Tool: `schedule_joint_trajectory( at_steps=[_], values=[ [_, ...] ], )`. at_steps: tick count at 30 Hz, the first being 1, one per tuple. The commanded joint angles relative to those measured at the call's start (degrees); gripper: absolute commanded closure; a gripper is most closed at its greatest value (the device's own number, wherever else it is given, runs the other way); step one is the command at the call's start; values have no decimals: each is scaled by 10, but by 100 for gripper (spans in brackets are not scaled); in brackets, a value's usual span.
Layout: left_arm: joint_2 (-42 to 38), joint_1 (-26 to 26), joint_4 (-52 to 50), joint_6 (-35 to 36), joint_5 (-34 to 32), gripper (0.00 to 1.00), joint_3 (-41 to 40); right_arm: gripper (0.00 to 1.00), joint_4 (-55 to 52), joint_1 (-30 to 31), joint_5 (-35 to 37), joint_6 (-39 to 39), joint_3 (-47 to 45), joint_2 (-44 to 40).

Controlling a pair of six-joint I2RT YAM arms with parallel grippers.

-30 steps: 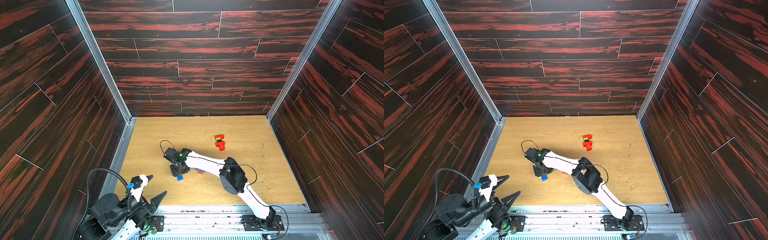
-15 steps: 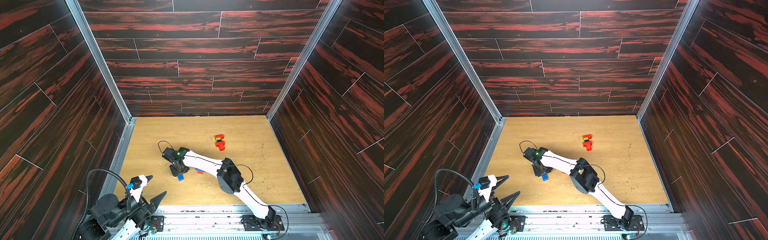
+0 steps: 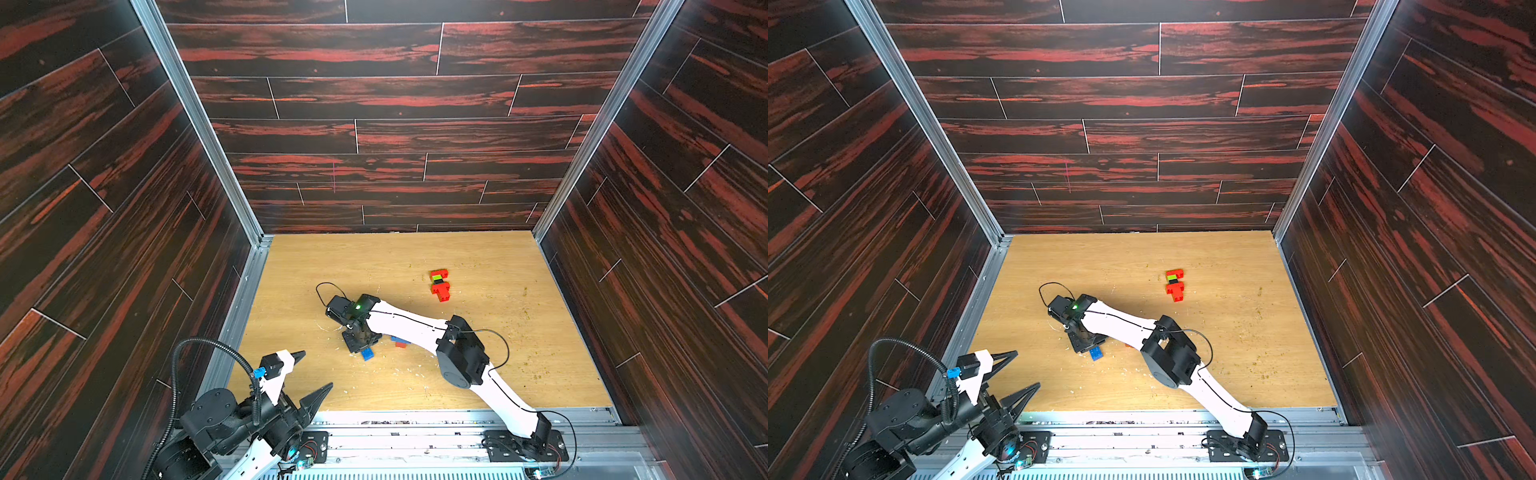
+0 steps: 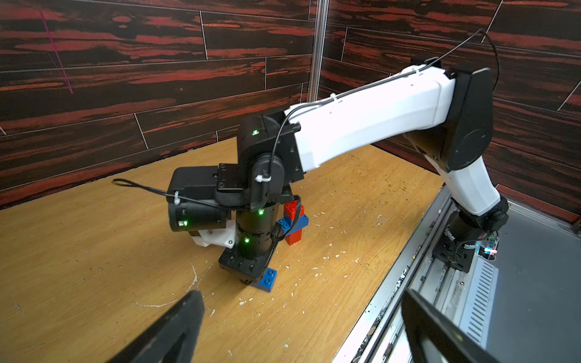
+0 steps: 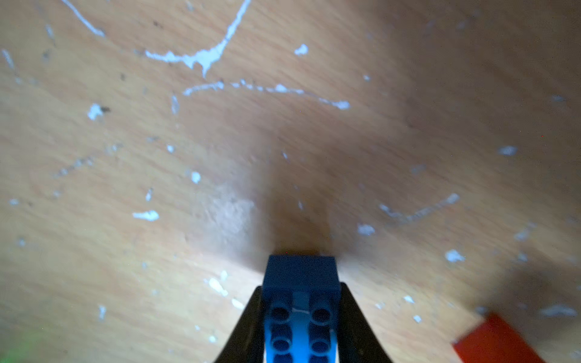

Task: Assemble the letter f with lego
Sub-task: Pick up the lego brick from the center of the board.

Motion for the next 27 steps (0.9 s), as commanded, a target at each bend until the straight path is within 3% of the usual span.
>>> schedule_joint_trajectory(
  at_steps=[1,16,23,27],
  values=[
    [-5,-3,0,5,3,0,-2,76,-26,2,21,-61,-4,-60],
    [-6,-2,0,6,2,0,-2,74,-47,2,-39,-319,-14,-137],
    [-2,-2,-1,4,2,0,-1,73,-27,1,-117,-493,-114,-235],
    [7,-2,-1,4,1,0,-1,72,-34,-16,-128,-524,-137,-272]
  ],
)
